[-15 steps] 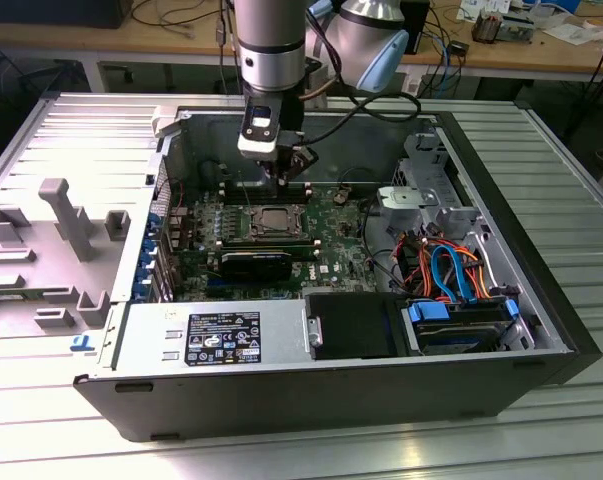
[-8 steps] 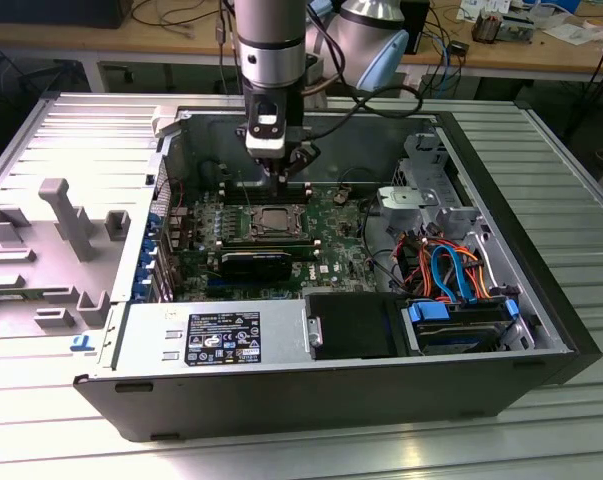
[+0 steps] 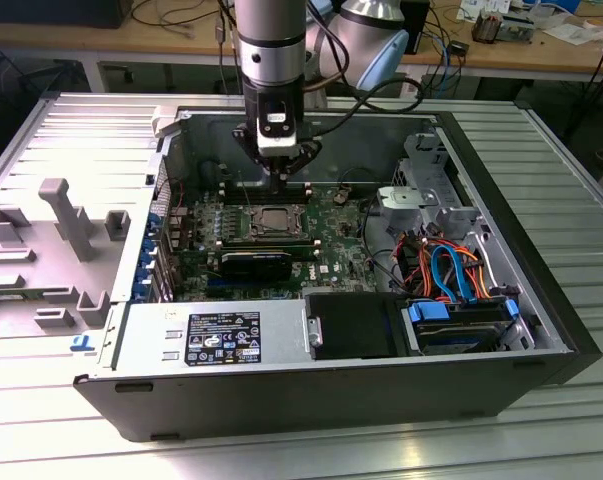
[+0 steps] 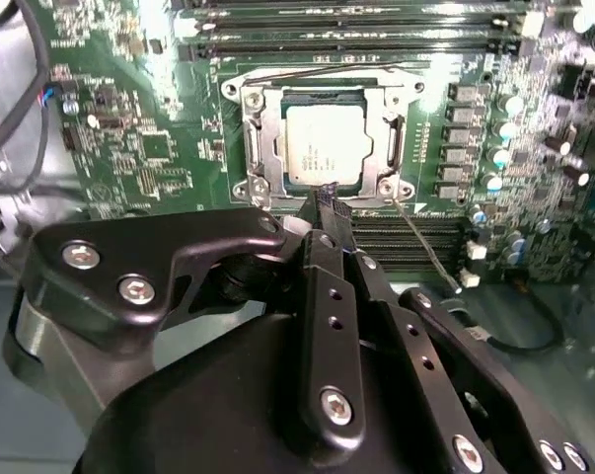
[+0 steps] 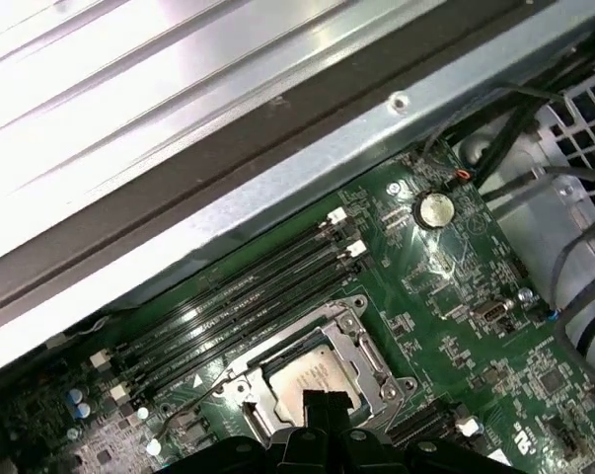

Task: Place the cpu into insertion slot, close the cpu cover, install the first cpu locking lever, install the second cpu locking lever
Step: 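Install the first cpu locking lever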

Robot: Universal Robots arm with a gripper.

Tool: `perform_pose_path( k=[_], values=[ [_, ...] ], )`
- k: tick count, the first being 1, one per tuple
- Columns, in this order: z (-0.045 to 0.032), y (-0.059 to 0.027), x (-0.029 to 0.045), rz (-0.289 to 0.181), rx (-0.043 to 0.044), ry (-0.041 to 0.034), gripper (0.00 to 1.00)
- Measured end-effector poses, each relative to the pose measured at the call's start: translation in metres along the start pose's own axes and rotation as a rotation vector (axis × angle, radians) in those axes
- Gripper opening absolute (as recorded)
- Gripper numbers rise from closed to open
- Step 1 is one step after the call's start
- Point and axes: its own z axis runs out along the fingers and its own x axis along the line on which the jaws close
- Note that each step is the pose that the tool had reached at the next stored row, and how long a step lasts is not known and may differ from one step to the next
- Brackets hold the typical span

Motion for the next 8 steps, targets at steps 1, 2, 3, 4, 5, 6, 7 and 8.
perform_pose_path(
  k=[1,2,3,4,5,6,7,8],
  values=[
    [0.0001,0.0000,0.0000,-0.016,-0.0008,0.0003,0.11],
    [0.0004,0.0000,0.0000,-0.060,-0.0033,0.0012,0.11],
    [0.0011,-0.0001,0.0001,-0.108,-0.0060,0.0021,0.11],
    [0.0014,-0.0001,0.0001,-0.127,-0.0069,0.0025,0.11],
    [0.0016,-0.0001,0.0001,-0.144,-0.0077,0.0028,0.11],
    [0.0018,0.0001,0.0002,-0.163,-0.0089,0.0033,0.11],
    [0.0018,0.0001,0.0002,-0.163,-0.0089,0.0033,0.11],
    [0.0018,0.0001,0.0002,-0.163,-0.0089,0.0034,0.11]
  ],
)
